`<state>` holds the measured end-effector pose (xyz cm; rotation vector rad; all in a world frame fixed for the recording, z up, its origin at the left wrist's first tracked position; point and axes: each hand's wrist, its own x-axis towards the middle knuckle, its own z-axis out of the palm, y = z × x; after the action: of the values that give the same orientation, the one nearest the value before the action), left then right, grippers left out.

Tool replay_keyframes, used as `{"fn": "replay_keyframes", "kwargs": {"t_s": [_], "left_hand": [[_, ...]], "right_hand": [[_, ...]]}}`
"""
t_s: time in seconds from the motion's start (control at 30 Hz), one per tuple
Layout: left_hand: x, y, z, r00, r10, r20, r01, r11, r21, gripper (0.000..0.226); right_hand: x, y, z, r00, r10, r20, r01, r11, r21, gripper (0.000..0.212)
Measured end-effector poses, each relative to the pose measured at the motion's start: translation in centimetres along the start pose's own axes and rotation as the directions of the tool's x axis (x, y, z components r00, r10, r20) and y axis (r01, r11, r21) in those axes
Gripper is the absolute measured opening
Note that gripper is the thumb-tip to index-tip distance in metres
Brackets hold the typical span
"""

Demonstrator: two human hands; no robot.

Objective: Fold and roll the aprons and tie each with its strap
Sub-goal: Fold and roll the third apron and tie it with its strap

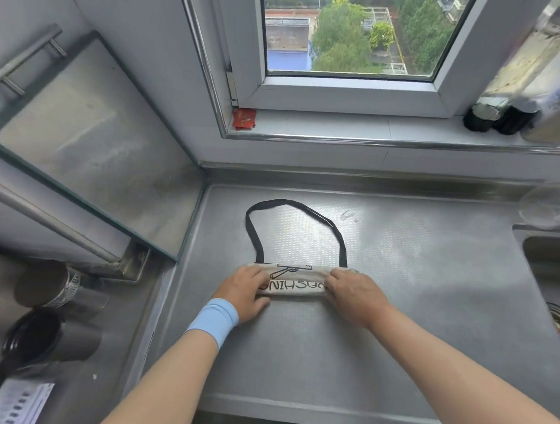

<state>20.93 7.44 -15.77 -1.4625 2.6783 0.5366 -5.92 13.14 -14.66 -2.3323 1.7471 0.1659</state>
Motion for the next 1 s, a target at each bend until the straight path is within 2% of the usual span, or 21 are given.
{"fn": "replay_keyframes", "kwargs": {"t_s": [0.13,0.27,0.37,0.43,0.47,0.53,0.57,0.63,0.7,0.77,0.9,1.0], "left_hand": [[1.0,-0.9,-1.1,0.993,-0.117,0.011,0.117,0.982,-0.146,0.022],[2.1,-0.8,-1.8,0.97,-0.243,0.02,0.244,0.96,-0.141,0.023],[3.0,-0.8,-1.9,0.947,-0.317,0.059,0.322,0.931,-0.17,0.021],[3.6,-0.6,-1.9,0.917,-0.39,0.087,0.399,0.887,-0.231,0.024],[3.9,-0.4,-1.9,0.898,-0.431,0.087,0.439,0.872,-0.218,0.027],[4.8,0.5,-2.0,0.885,-0.465,0.032,0.466,0.884,-0.038,0.028],[5.1,1.2,-2.1,0.895,-0.445,-0.033,0.446,0.894,0.05,0.025],[5.6,3.1,-2.2,0.949,-0.275,-0.153,0.293,0.95,0.109,0.023],[5.6,4.6,-1.3,0.984,-0.084,-0.158,0.116,0.972,0.206,0.018],[5.5,4.7,-0.2,0.991,0.022,-0.132,0.017,0.958,0.286,0.017],[4.7,3.6,1.2,0.99,0.054,-0.128,-0.018,0.964,0.265,0.038],[4.1,3.5,1.5,0.999,0.02,-0.047,-0.008,0.97,0.243,0.061]], "right_hand": [[0.8,0.4,-0.9,0.998,0.063,-0.026,-0.062,0.998,0.024,0.032],[1.9,1.0,-0.8,0.995,0.096,-0.036,-0.094,0.994,0.057,0.027],[2.5,1.4,-0.2,0.978,0.169,-0.126,-0.154,0.981,0.121,0.015],[3.0,1.7,0.2,0.966,0.173,-0.195,-0.169,0.985,0.036,0.013],[3.2,1.9,0.3,0.958,0.172,-0.228,-0.173,0.985,0.015,0.018],[3.8,2.1,0.2,0.941,0.136,-0.31,-0.134,0.991,0.031,0.028],[4.1,2.0,0.3,0.931,0.106,-0.349,-0.101,0.994,0.034,0.032],[4.4,1.2,0.4,0.922,0.043,-0.386,-0.037,0.999,0.023,0.029],[4.6,0.3,1.0,0.928,0.008,-0.372,0.005,0.999,0.032,0.022],[4.5,-0.3,1.8,0.939,0.039,-0.342,-0.006,0.995,0.096,0.018],[3.4,0.2,3.4,0.956,0.03,-0.291,0.053,0.961,0.272,0.042],[3.0,1.2,4.1,0.983,-0.018,-0.185,0.08,0.939,0.335,0.054]]}}
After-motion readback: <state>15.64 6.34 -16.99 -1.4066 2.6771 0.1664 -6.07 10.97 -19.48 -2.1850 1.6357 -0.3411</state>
